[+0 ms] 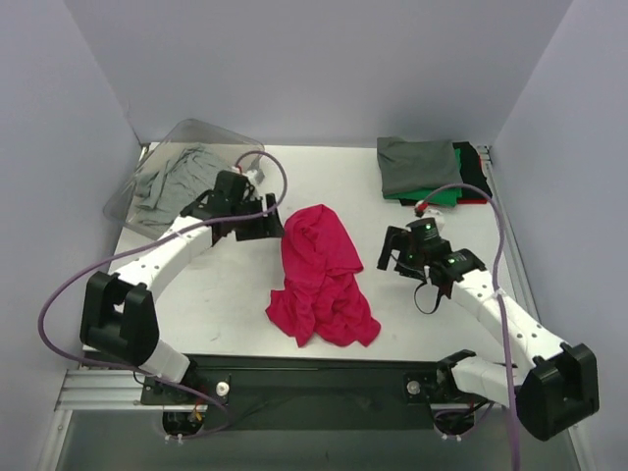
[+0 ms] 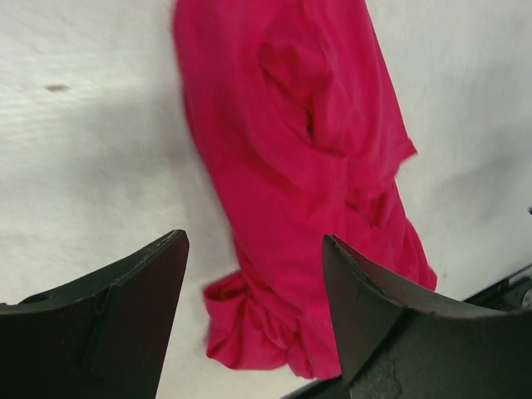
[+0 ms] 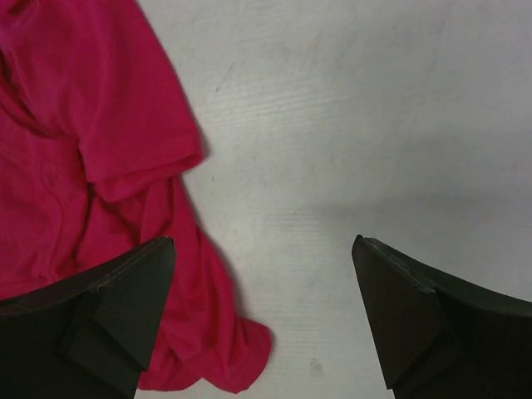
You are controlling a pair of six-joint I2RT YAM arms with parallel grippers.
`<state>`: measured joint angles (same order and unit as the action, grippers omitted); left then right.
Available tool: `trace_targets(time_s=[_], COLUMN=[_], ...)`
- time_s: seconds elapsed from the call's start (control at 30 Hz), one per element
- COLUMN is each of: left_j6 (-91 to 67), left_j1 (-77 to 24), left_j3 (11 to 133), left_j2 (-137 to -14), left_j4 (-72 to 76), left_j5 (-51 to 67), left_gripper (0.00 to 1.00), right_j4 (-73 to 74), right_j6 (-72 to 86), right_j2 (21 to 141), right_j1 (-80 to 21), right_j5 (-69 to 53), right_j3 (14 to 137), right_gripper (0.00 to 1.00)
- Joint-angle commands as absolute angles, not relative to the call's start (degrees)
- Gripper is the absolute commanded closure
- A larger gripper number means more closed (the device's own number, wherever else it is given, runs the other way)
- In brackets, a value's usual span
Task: Fold and stack the t-shirts
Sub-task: Move the tshirt to the center of the board, then flatten out the tshirt
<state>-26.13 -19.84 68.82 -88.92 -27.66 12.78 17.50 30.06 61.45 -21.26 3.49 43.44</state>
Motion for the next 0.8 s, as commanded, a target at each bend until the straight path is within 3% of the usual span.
trace_targets(time_s=[0.0,0.23,0.77], left_j6=[-26.27,-28.48,-30.50], left_j1=[-27.74,-39.45,-44.82], left_j3=[64.36,61.61,60.03], left_j2=[-84.38,-85.77,-94.30], left_j4=[-29.09,-29.44,-27.60], left_j5=[10.29,8.44,13.89], left_gripper=[0.24,0.25,0.28], right_j4=[19.76,23.90,24.09], right_j6=[35.76,38.58,40.69], right_j2=[65.56,71.36,76.55], right_j1=[-26.79,-33.74,-39.72], right_j5=[3.42,2.82,-3.42], right_j3=[42.89,42.72,39.90], right_gripper=[0.09,0.16,0.42])
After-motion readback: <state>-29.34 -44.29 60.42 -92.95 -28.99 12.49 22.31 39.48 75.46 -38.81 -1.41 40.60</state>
